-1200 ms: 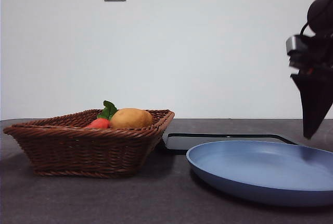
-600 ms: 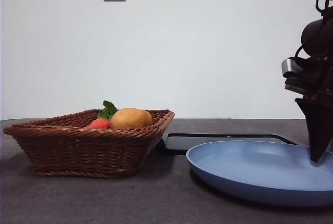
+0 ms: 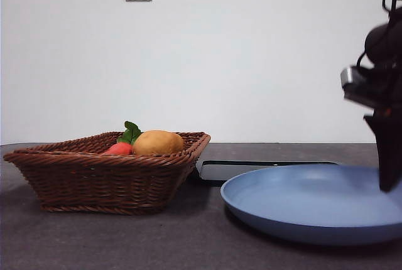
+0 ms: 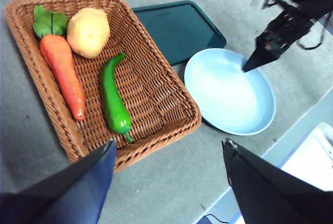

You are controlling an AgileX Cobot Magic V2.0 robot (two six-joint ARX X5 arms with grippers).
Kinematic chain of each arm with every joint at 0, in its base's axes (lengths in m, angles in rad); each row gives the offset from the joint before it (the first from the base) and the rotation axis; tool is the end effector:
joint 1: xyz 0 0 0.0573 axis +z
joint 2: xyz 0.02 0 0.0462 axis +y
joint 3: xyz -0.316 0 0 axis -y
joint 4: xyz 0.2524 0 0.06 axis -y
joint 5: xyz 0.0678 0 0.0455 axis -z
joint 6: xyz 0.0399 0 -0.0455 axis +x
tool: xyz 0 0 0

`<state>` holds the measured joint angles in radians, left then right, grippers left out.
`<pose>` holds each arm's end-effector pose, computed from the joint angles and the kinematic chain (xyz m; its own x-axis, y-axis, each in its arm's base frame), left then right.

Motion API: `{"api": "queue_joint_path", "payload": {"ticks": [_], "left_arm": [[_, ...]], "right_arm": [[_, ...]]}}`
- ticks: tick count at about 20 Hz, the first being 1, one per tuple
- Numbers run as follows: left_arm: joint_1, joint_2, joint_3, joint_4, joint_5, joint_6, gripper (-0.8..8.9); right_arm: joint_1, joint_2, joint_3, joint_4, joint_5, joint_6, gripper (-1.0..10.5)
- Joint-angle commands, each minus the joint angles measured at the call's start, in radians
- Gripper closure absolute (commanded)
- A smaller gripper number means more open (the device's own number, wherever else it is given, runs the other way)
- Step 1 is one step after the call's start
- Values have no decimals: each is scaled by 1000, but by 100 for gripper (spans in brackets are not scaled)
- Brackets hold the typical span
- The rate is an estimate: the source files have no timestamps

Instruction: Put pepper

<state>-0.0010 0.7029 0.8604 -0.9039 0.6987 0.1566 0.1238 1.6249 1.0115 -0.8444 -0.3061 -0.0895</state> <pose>0.0909 -0.0258 0.3398 0.5615 -0.6438 -0.5199 0.5731 0.7557 -0.3169 0.2862 0.0477 0.2176 0.0695 0.3123 -0.9474 -0.2390 0.9273 0.2881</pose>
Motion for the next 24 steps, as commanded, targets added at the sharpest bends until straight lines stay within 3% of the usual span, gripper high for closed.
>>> {"api": "queue_joint_path", "payload": {"ticks": [1,10,14,17,24], "left_arm": [[-31,15,22,21,-40,-8,452],[-298,363,127,148,-314,-62,452],[-409,585,218,191,-453,-72,452],[-464,740,283,201,-534,-72,452],[-509,960,327,237,-626,-71,452]], "right_arm": [[2,-74,11,-7,17,34,941],[-20,-427,43,-86,17,93,941],[-19,-476,114,-131,13,100,941],[-19,-488,141,-136,-43,111,941],[-19,-488,143,-135,-47,114,941]]}}
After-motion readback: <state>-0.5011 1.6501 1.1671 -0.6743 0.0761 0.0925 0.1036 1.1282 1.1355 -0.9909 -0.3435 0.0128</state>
